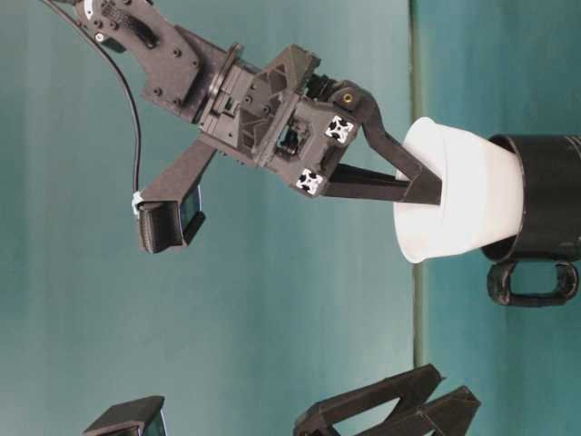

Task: Put a paper cup into the cup holder on your left arm.
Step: 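Lower the white cup into the black holder's opening, then release the cup and raise the right gripper away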

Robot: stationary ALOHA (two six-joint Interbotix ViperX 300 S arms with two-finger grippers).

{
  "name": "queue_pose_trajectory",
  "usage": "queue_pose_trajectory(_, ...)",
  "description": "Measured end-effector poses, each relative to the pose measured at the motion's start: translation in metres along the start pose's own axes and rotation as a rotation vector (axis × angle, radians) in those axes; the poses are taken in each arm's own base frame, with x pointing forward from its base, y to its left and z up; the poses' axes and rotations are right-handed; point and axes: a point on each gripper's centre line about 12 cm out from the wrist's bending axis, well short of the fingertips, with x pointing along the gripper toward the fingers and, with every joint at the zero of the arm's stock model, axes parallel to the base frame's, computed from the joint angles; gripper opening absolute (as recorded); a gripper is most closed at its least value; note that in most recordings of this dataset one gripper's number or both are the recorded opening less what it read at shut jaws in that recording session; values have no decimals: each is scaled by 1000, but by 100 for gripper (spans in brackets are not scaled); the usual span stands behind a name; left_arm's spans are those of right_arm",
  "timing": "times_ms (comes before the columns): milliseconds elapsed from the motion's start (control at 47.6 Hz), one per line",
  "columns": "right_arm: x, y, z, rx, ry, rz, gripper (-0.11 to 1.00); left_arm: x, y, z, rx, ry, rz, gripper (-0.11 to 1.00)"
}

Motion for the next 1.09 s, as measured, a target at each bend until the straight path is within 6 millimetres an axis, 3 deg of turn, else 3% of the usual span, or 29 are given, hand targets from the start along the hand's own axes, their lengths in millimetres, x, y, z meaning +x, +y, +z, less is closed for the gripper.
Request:
queue_pose_trajectory(862, 14, -3, -3, 5, 8, -6, 1, 0, 0, -1, -2, 5, 0, 91)
queue_pose_trajectory(1093, 14, -3, -3, 5, 8, -6, 8, 0, 0, -1, 0, 5, 0, 91)
